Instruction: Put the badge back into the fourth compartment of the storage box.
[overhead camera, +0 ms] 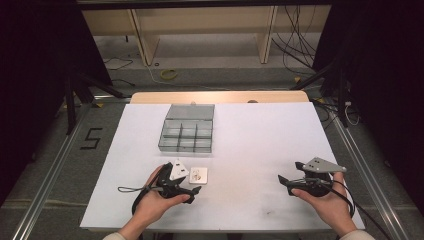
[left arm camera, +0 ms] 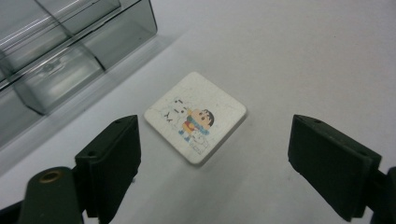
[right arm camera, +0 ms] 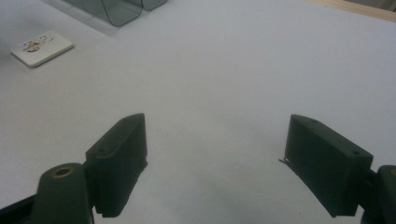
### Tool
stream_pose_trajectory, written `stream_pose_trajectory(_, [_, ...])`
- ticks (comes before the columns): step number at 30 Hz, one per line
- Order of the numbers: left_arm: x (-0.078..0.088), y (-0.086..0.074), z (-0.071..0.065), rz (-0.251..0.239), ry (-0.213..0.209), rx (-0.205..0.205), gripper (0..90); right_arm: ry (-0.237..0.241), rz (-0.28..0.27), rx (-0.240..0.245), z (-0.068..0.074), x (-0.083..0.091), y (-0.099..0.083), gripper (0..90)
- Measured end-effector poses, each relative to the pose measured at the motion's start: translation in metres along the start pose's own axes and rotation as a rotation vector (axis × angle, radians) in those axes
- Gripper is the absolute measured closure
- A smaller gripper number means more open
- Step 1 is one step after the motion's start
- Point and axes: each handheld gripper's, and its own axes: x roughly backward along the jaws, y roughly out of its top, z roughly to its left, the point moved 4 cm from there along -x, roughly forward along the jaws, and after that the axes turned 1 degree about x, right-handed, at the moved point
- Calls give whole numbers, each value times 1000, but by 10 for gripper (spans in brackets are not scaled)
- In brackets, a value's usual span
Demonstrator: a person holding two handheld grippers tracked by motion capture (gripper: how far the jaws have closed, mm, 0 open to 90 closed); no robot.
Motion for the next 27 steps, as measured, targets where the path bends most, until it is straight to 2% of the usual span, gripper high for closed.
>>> stream_pose_trajectory(2, [-2,1,0,0,-7,-6,164,4,3,-2,1,-1,0,218])
stream_pose_trajectory(4, [-11,6,4,25,-28,-39,165,5,6,-3,2,-2,0,218])
stream_pose_trajectory(8, [-19,10,7,41,-46,-61,174,11,6,-1,3,-2,0,219])
stream_pose_trajectory(9, [-25,11,9,62,-67,-86,176,12,5,0,4,-3,0,219])
stream_pose_trajectory(12, [-33,11,12,112,-97,-122,182,14,8,2,4,-3,0,219])
stream_pose_trajectory(14, [-36,12,13,119,-109,-130,181,14,8,1,4,-3,0,220])
stream_pose_trajectory(17, [-40,16,16,137,-134,-164,194,15,7,3,4,-3,0,221])
stream_pose_trajectory(27, [-55,19,22,151,-175,-185,218,19,7,2,4,-4,0,223])
